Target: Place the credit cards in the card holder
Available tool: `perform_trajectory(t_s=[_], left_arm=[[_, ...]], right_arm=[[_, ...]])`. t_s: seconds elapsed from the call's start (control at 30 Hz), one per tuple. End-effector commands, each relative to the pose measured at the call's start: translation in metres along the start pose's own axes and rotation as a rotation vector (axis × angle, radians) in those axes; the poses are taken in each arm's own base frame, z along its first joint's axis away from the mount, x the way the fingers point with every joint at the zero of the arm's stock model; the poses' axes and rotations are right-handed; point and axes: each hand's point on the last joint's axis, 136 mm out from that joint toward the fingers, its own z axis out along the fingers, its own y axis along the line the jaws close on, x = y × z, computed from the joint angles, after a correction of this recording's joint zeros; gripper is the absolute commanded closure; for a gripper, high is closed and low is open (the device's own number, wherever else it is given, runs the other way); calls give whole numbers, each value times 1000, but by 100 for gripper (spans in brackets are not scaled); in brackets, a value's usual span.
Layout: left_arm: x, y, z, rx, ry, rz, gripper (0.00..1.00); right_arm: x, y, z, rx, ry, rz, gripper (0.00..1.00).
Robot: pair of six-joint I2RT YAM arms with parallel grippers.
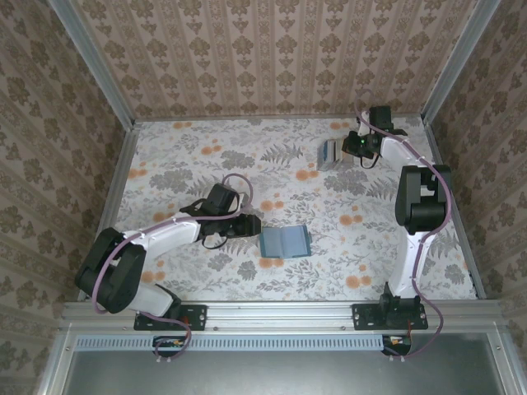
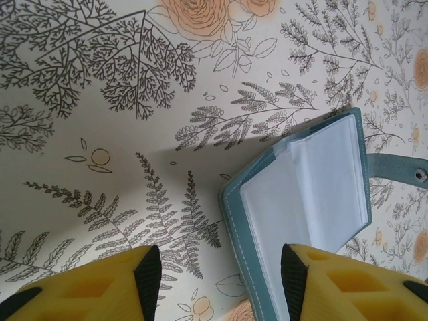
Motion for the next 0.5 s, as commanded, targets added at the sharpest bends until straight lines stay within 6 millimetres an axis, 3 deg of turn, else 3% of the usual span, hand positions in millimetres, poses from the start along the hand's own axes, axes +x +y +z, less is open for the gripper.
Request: perform_trajectory(t_s=[0.0, 0.47], left_arm=[[-3, -5, 1, 10, -1, 9, 47], [-5, -6, -7, -6, -13, 31, 47]], right_arm=[[-12, 10, -20, -2, -51, -35, 91], [-13, -3, -29, 86, -80, -32, 97]])
